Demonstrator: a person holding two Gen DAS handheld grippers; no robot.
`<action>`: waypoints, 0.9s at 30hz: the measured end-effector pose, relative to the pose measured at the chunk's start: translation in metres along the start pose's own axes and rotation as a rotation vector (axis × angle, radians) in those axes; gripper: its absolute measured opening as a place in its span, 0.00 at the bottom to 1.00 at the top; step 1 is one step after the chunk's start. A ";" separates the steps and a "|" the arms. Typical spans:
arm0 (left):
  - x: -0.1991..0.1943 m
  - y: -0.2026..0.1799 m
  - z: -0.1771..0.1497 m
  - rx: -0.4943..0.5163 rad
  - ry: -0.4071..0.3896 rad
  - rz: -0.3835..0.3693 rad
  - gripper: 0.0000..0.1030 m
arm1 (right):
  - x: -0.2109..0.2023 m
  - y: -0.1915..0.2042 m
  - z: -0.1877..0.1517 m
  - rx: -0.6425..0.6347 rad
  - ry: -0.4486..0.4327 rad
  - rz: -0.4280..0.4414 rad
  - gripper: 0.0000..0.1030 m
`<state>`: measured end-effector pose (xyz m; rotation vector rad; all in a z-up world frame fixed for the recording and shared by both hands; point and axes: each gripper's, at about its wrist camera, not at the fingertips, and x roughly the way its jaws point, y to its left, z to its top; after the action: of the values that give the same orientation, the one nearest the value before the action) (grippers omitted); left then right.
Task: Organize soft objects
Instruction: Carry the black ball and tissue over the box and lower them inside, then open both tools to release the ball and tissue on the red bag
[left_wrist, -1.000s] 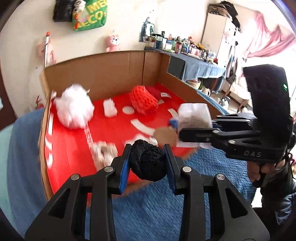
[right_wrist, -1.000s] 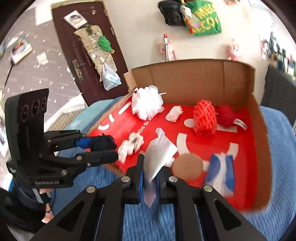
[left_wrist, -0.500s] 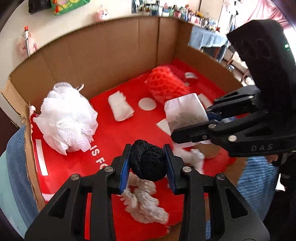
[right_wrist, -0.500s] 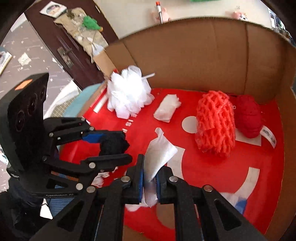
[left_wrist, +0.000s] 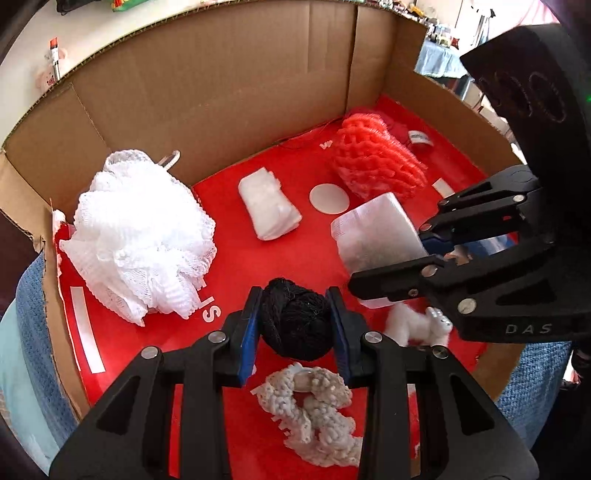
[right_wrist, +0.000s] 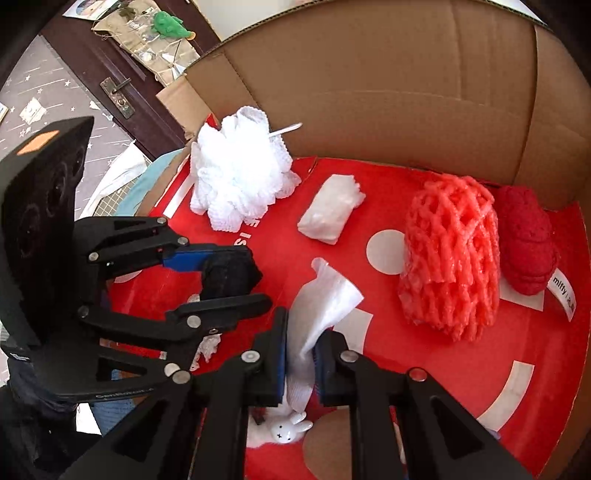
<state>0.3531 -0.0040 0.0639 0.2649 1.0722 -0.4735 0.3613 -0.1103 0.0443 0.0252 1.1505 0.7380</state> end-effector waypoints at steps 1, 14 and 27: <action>0.002 0.001 0.000 0.001 0.004 0.004 0.31 | 0.000 -0.001 0.001 0.003 0.000 0.005 0.14; 0.017 -0.001 0.006 0.004 0.022 0.022 0.32 | 0.006 0.001 0.003 0.003 0.012 -0.007 0.17; 0.020 -0.007 0.001 0.031 0.004 0.037 0.51 | 0.000 -0.001 -0.002 0.010 0.008 -0.028 0.33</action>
<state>0.3586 -0.0154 0.0471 0.3125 1.0628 -0.4573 0.3605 -0.1116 0.0434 0.0140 1.1600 0.7079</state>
